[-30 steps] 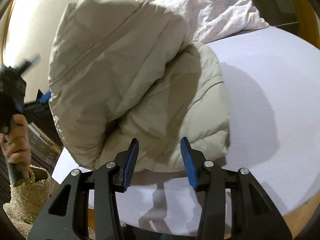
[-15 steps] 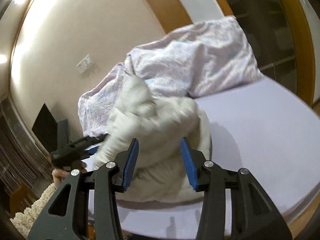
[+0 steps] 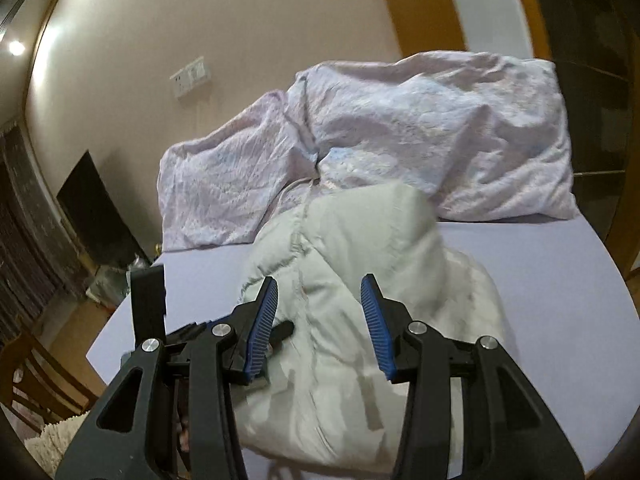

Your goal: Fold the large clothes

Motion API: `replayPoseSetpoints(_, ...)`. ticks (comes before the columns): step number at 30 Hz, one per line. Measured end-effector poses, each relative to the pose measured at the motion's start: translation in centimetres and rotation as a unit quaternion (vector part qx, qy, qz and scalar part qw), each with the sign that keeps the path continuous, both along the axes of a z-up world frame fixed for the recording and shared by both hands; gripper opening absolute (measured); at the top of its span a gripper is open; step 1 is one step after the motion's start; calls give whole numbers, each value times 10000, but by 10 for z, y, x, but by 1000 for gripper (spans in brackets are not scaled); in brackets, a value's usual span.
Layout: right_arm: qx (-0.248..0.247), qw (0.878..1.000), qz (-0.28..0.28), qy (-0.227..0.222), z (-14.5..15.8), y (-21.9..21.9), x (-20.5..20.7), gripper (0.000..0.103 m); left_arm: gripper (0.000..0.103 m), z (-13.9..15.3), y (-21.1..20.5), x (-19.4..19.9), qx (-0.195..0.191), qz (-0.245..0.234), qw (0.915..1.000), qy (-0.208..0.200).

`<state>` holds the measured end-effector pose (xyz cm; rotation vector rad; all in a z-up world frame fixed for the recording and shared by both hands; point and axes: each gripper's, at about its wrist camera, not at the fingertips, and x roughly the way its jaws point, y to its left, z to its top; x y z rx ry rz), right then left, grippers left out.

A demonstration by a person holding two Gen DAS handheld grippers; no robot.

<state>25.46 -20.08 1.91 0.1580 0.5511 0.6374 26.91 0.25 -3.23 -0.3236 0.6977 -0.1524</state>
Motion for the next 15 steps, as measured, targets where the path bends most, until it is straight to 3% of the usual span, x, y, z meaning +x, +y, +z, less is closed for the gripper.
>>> replayPoseSetpoints(9, -650, 9970, -406, 121, -21, 19, 46, 44, 92, -1, -10, 1, 110, -45, 9999, -58)
replayPoseSetpoints(15, -855, 9927, -727, 452, -46, 6, 77, 31, 94, 1, -15, 2, 100, -133, 9998, -136)
